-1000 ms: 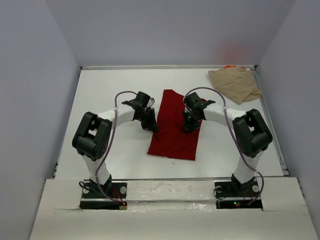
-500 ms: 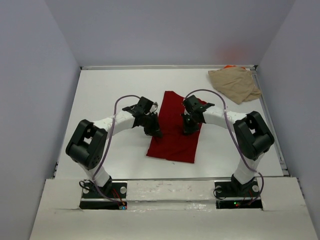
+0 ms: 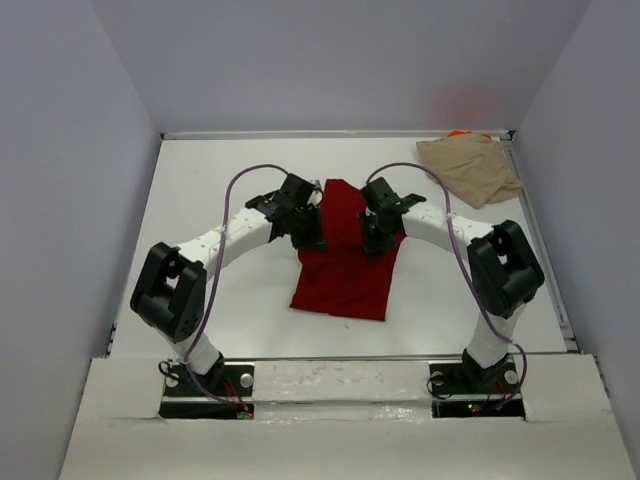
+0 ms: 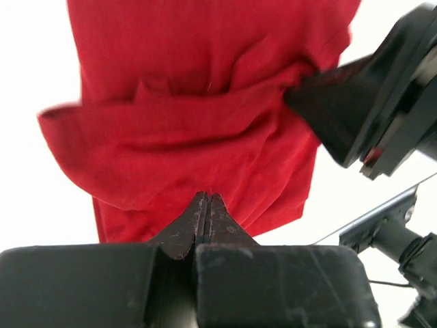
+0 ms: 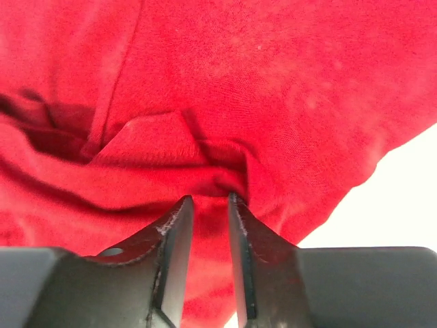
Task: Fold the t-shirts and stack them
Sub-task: Fold the tshirt
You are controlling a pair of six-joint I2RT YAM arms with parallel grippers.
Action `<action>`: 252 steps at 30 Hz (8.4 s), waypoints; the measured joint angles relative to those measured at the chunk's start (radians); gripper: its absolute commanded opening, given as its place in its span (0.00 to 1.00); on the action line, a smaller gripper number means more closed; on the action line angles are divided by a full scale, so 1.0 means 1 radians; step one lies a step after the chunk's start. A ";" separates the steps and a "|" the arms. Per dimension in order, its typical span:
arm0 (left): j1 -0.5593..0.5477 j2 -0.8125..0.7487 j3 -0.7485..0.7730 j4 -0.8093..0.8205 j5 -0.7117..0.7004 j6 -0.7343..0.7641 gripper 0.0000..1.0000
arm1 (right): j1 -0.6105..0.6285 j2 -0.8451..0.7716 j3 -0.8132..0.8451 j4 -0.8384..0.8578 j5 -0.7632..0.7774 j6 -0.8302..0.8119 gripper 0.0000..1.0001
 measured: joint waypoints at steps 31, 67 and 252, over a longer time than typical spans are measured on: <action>0.196 0.634 0.717 -0.216 0.153 0.161 0.00 | -0.124 0.312 0.525 -0.131 0.040 -0.064 0.00; 0.214 0.776 0.800 -0.187 0.274 0.076 0.00 | -0.140 0.278 0.720 -0.199 -0.077 -0.100 0.00; 0.345 -0.235 -0.650 -0.028 0.398 0.064 0.40 | -0.081 -0.597 -0.713 0.239 -0.572 0.204 0.55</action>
